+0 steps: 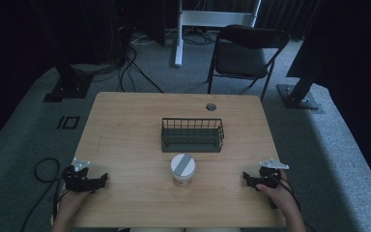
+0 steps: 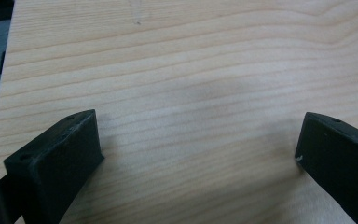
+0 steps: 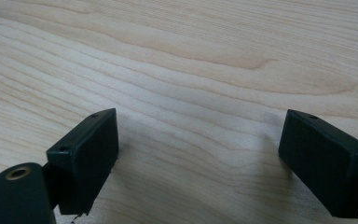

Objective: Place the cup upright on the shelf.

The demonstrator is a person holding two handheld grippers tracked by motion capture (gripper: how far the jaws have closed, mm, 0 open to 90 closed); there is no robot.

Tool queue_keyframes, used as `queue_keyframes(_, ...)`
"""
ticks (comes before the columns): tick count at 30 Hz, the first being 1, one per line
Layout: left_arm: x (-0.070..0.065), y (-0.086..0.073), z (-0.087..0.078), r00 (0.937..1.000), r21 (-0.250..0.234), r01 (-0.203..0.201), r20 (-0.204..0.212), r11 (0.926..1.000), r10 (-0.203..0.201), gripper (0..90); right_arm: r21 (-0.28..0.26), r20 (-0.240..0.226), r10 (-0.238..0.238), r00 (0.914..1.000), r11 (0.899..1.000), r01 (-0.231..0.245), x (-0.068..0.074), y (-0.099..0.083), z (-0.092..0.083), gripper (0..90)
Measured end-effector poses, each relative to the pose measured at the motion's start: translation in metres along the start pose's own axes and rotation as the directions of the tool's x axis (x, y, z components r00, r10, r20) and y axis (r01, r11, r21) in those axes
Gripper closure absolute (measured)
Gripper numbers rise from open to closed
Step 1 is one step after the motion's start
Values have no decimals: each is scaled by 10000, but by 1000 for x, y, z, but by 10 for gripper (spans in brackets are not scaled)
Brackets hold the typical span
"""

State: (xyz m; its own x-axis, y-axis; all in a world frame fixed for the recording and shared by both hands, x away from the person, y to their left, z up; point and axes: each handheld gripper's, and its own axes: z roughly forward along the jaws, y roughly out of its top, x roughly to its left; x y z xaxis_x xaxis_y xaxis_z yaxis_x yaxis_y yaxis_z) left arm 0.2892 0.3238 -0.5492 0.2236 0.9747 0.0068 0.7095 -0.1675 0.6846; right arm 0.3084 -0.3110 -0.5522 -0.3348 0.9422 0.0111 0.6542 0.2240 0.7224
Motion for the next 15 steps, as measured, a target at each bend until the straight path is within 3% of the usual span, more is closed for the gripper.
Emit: queue_keyframes(15, 1, -1, -1, 10000, -9, -65, 64, 10000, 65, 3, -1, -63, -79, 9999, 10000, 79, -1, 0, 0, 117)
